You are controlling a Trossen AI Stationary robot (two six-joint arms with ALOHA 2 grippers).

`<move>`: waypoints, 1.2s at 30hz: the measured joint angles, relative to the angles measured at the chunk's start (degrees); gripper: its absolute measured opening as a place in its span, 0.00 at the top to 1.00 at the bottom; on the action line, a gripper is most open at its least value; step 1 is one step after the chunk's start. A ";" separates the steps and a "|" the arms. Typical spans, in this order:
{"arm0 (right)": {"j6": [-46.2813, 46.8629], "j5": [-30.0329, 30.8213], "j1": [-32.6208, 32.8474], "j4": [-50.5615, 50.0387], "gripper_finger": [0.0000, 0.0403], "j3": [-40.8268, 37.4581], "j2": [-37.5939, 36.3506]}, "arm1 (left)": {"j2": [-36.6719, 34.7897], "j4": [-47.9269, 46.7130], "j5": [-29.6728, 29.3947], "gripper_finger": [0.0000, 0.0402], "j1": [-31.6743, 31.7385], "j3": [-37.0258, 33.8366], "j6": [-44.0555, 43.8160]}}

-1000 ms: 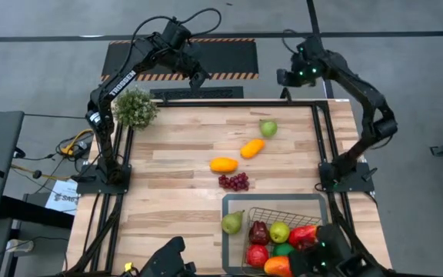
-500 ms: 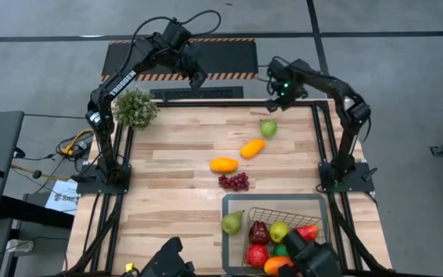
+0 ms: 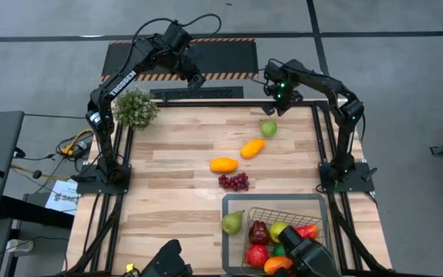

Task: Build produce basket
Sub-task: Put the top pear into the wire basket

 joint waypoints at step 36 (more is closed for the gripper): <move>3.26 -8.48 3.60 1.26 1.00 3.47 -0.09 | 0.02 0.06 3.71 1.00 0.00 0.00 1.88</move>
